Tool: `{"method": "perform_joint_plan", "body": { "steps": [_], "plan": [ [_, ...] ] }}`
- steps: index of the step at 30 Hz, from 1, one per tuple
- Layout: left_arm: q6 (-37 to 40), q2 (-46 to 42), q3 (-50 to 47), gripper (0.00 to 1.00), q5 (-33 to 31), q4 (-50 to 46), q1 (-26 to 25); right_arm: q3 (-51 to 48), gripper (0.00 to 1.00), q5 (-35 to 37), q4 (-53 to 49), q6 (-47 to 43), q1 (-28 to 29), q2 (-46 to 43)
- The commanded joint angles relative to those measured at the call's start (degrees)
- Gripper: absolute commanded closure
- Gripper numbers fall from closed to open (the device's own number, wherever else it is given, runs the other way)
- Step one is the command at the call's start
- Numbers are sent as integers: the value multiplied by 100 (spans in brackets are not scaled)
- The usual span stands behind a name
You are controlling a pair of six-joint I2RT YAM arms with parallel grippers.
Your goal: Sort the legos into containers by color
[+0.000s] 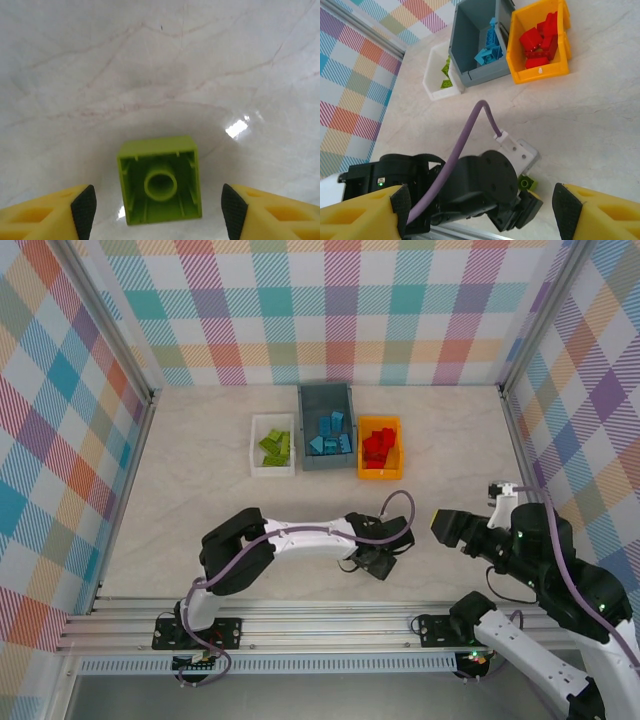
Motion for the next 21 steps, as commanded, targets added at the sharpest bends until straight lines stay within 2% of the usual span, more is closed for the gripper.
{"method": "perform_joint_plan", "body": {
  "steps": [1,5,9,12,17,19,21],
  "plan": [
    [174,180,115,45,178,213,37,-100,24,-145,113,60,-2,95],
    [216,167,140,58,80,215,34,-181,24,-160,179,79,-7,105],
    [174,-75,0,62,-163,160,52,-241,24,-219,247,42,-4,145],
    [23,-582,-331,62,-352,104,221,-289,25,-348,358,-75,-5,252],
    [-135,-1838,-1109,62,-367,25,1050,-615,31,-1038,1105,-504,71,882],
    [-67,-2185,-1268,62,-307,-88,1546,-827,31,-1000,1642,-541,352,1165],
    [55,-2436,-1337,63,-303,-227,2066,-859,31,-610,2115,-641,907,1574]
  ]
}}
